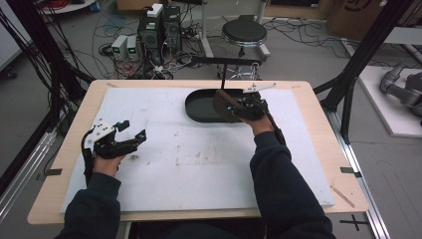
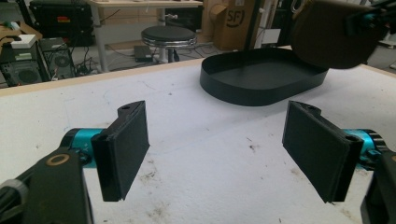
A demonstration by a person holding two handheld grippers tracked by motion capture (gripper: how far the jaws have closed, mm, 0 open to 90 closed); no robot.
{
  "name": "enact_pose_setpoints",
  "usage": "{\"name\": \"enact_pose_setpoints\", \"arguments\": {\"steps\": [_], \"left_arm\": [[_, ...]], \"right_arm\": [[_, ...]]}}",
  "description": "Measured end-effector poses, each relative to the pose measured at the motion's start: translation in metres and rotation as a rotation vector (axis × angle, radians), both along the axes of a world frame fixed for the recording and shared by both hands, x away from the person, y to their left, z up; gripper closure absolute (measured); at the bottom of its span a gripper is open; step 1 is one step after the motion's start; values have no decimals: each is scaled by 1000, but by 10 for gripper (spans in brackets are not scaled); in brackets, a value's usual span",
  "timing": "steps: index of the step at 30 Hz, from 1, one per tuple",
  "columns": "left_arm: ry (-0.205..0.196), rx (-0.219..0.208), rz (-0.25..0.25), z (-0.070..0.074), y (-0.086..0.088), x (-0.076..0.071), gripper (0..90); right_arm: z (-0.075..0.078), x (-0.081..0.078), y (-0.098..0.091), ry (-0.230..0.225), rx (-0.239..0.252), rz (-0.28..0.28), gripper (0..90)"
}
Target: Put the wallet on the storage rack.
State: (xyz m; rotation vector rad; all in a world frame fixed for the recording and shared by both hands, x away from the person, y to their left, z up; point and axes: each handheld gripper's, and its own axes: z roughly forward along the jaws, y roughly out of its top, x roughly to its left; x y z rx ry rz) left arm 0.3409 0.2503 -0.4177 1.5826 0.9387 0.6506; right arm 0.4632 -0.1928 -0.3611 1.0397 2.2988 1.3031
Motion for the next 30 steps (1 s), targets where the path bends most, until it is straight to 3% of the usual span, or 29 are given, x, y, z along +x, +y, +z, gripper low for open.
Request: {"name": "enact_pose_setpoints", "arguments": {"steps": [2,8,11,14,18,22,27,30], "left_arm": [[0,-3,2,0,0,0,226],[2,-3,0,0,1,1,226],[4,-3,-1,-1,0,1,226],[4,-1,-8,-1,-1,1,226],[5,-7,-3,-1,1,1,226],[9,-10,-5,-1,1,1,226],[8,-7,-7,-1,-1,1,226],[8,-8,-8,-1,-1,1,226]], "right_arm": [[1,15,5,-9,-2,-31,644],[-12,36,12,18,0,-86,644],[-24,47,13,45,-6,-124,644],[-41,59,12,103,41,-167,643],[-50,64,13,131,16,-194,630],[-47,64,5,87,10,-274,499],[-38,62,-15,81,11,-308,450],[-30,55,-28,55,18,-313,431]]}}
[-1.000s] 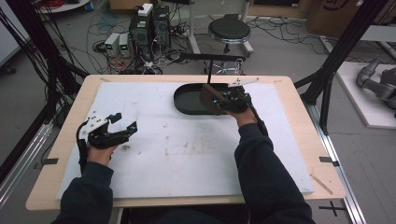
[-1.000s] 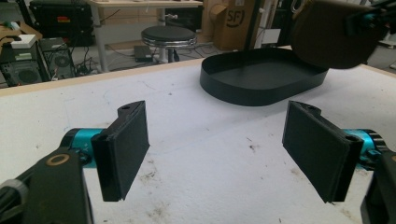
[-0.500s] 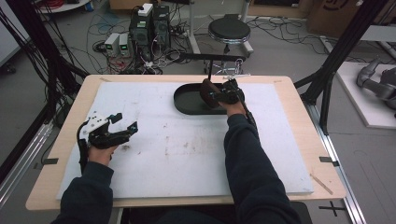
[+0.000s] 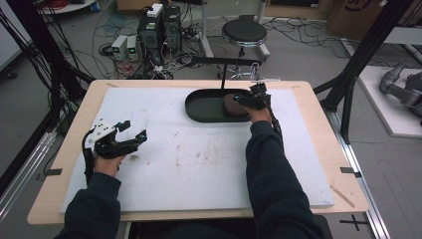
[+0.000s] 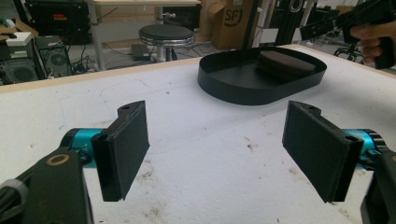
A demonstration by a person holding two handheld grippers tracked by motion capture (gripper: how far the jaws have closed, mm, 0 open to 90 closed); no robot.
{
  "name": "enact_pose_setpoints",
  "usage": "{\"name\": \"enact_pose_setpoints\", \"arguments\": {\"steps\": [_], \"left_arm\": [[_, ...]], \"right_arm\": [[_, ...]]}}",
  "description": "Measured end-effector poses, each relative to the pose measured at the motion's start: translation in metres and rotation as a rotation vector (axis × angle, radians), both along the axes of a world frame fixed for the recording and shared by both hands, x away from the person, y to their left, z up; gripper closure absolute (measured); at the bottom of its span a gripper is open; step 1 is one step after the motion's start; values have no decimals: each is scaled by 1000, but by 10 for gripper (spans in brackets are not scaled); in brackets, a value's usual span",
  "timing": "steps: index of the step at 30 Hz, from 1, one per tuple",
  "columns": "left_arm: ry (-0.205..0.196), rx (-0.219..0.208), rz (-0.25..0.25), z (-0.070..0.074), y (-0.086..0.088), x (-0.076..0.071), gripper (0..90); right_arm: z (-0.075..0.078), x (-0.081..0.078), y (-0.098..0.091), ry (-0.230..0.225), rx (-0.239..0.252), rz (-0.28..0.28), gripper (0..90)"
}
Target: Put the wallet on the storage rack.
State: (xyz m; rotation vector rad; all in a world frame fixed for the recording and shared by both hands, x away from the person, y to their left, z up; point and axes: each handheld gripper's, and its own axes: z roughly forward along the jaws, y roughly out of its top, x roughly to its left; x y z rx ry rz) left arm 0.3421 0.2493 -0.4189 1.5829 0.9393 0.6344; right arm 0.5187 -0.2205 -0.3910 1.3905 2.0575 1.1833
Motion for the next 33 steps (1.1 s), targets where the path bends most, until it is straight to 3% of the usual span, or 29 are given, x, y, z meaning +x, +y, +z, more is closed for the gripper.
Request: {"name": "enact_pose_setpoints", "arguments": {"steps": [4,9,12,14,17,19,21,26,30,33], "left_arm": [[3,1,-2,0,-1,0,226],[2,-3,-8,-1,-3,1,226],[-4,-7,-5,0,-3,1,193],[-6,-15,-8,0,-4,1,192],[-9,-12,-6,1,-5,1,192],[-10,-7,-7,1,-4,0,192],[-9,-7,-2,1,-3,0,192],[-5,-6,3,1,-4,1,192],[-7,-1,3,0,-5,1,193],[-13,0,11,1,-4,1,193]], "right_arm": [[15,-12,-19,3,-7,37,415],[37,-35,-38,-39,-60,95,347],[42,-54,-46,-113,-110,117,297],[42,-65,-54,-109,-121,108,233],[40,-80,-63,-132,-94,114,220],[39,-86,-66,-97,-113,104,203],[37,-98,-69,-130,-95,129,203],[25,-128,-74,-179,-115,143,203],[10,-150,-80,-190,-146,160,203],[0,-161,-86,-197,-133,151,203]]}}
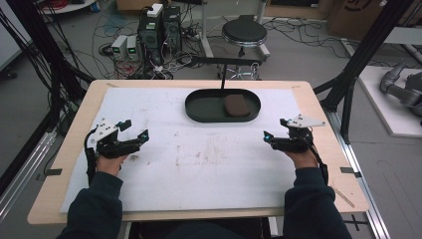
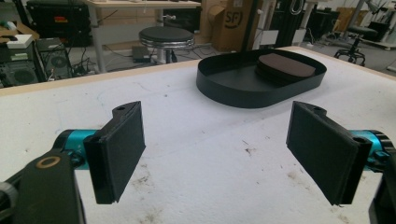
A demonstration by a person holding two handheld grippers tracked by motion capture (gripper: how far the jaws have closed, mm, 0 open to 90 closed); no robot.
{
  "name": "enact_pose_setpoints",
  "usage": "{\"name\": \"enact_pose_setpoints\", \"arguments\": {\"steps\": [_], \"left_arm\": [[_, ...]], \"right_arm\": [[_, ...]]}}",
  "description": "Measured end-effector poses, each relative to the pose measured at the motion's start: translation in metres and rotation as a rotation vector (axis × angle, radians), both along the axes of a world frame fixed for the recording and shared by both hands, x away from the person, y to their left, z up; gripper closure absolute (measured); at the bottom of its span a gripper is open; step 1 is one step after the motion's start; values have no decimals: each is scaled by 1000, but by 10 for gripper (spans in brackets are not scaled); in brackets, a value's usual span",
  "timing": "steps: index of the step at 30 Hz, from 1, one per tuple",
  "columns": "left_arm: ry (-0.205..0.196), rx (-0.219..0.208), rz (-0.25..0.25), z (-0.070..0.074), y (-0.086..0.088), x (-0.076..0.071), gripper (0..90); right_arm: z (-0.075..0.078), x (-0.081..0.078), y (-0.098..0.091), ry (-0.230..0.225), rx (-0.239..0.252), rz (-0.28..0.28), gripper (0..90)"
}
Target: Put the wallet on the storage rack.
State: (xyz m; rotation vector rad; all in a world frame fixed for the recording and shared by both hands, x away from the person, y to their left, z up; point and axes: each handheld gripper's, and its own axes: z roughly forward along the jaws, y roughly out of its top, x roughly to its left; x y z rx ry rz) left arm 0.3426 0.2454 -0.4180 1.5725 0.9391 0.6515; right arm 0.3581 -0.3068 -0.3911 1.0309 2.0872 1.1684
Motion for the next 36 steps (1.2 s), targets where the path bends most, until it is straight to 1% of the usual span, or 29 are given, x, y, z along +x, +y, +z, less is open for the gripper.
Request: {"name": "enact_pose_setpoints", "arguments": {"steps": [3,6,8,11,14,19,24,36], "left_arm": [[-7,-2,-3,1,0,-1,193],[-12,4,-6,1,-1,-2,192],[-12,2,-6,2,-1,-2,192],[-11,4,-10,2,-1,-3,192],[-13,3,-14,2,-1,-3,193],[-13,4,-15,2,-1,-3,193],[-13,9,-16,3,-2,-4,193],[-11,11,-16,2,-2,-3,193]], "right_arm": [[-5,-3,-3,17,1,-8,203],[-6,-4,-4,7,3,-17,203],[-7,-5,-4,6,-6,-16,203],[-8,-6,-3,16,-12,-18,203],[-8,-6,-3,8,-10,-22,203],[-8,-6,-4,11,-8,-27,203],[-9,-6,-3,9,-18,-22,203],[-11,-4,-2,22,-38,-20,203]]}}
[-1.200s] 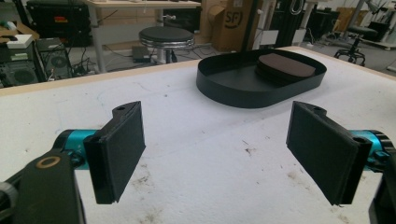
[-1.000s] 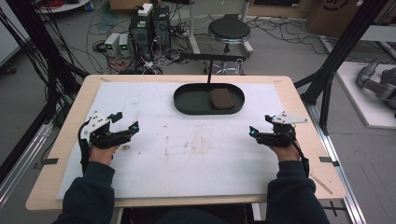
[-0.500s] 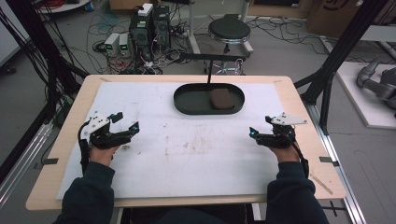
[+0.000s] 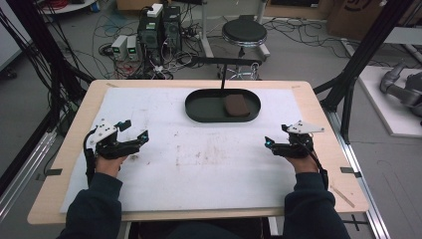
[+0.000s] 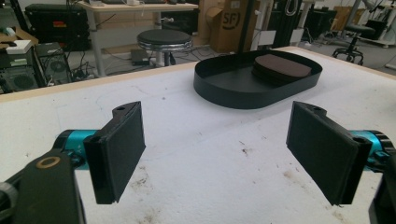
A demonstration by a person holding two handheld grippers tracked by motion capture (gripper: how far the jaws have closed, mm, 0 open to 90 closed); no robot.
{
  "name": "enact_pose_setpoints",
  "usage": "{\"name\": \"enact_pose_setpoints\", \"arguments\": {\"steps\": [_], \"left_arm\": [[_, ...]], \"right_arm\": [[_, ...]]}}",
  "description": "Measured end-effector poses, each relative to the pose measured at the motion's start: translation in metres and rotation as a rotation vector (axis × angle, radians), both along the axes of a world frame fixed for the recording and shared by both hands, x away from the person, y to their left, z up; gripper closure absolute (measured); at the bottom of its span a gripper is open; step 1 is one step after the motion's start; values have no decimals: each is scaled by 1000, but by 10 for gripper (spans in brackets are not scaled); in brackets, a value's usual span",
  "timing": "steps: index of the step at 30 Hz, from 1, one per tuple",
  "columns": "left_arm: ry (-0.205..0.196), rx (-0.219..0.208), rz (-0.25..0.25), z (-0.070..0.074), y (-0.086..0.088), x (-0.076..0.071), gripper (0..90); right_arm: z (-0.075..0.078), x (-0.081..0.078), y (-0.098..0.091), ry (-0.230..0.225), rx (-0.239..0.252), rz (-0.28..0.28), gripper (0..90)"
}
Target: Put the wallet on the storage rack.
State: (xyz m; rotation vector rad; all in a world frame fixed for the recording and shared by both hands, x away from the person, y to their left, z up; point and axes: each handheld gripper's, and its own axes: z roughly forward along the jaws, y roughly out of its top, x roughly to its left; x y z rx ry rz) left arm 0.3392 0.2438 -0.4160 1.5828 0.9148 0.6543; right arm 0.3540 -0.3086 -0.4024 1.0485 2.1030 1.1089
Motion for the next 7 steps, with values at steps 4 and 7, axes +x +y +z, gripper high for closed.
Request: {"name": "enact_pose_setpoints", "arguments": {"steps": [4,7], "left_arm": [[1,-1,2,0,0,0,193],[3,0,2,-1,0,1,193]], "right_arm": [[0,0,0,2,0,0,203],[0,1,0,0,1,0,203]]}}
